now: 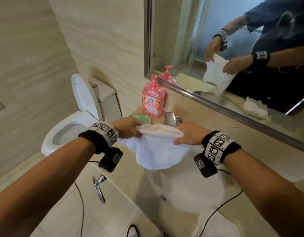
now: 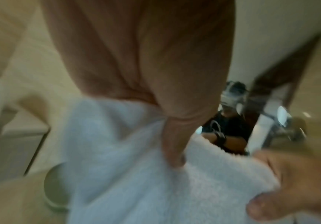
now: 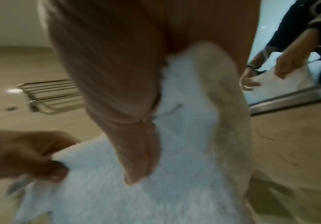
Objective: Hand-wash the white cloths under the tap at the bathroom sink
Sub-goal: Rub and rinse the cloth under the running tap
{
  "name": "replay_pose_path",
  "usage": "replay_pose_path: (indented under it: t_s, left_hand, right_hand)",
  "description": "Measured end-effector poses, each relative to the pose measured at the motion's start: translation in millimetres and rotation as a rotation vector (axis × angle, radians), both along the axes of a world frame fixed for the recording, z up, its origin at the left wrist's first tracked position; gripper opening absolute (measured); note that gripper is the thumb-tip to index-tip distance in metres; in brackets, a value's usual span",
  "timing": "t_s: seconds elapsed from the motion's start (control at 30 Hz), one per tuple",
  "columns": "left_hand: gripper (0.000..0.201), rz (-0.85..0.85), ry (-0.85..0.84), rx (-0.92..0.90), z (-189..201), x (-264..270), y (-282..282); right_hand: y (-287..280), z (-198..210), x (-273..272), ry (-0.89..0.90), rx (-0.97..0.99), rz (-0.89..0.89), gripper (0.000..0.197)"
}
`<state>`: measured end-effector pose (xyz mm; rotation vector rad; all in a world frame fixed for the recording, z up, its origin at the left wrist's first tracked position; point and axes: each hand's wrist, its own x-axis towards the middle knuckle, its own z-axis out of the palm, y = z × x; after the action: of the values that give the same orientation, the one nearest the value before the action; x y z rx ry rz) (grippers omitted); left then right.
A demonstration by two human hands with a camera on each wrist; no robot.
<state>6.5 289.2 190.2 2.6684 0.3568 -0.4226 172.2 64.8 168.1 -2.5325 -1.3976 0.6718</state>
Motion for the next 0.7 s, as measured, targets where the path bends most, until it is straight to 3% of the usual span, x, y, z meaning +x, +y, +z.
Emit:
replay_pose_path:
  t_s: [0.07, 0.17, 0.23, 0.3, 0.37, 0.5, 0.6, 0.63, 0.7]
  left_hand:
    - [0.011, 0.118, -0.152, -0.278, -6.1, -6.4, 5.4]
    - [0.037, 0.472, -0.355, -0.697, -7.0, -4.1, -15.9]
    - [0.047, 0.666, -0.382, -1.006, -0.5, 10.7, -39.5]
    - [0.05, 0.687, -0.423, -1.226, 10.6, 27.4, -62.0]
    - [0.046, 0.668, -0.486, -1.219, 21.4, 36.4, -78.2]
    - [0.034, 0.563, -0.445, -1.049, 29.2, 37.5, -82.7]
    - [0.031, 0.571, -0.471, -0.856, 29.2, 37.8, -75.6]
    - [0.028, 0.575, -0.474, -0.871, 28.8, 34.3, -76.2]
    - [0.019, 0.525, -0.431, -1.105, 26.8, 27.7, -79.3]
  right_hand:
    - [-13.3, -5.5, 5.2, 0.18, 0.099, -0.195, 0.028]
    - [-8.9, -10.1, -10.3, 0.487, 0.593, -0.59, 0.025]
    - [14.5, -9.4, -35.3, 0.482, 0.789, -0.669, 0.024]
    - [41.0, -3.5, -61.6, 0.497, 0.84, -0.626, 0.023]
    - [56.1, 9.0, -68.5, 0.511, 0.862, -0.623, 0.024]
    - [60.6, 18.4, -59.2, 0.485, 0.962, -0.801, 0.035]
    - [69.4, 10.5, -74.1, 0.409, 0.965, -0.733, 0.039]
    - [70.1, 8.5, -73.5, 0.405, 0.963, -0.733, 0.037]
    - [65.9, 12.1, -58.4, 0.427, 0.904, -0.771, 0.033]
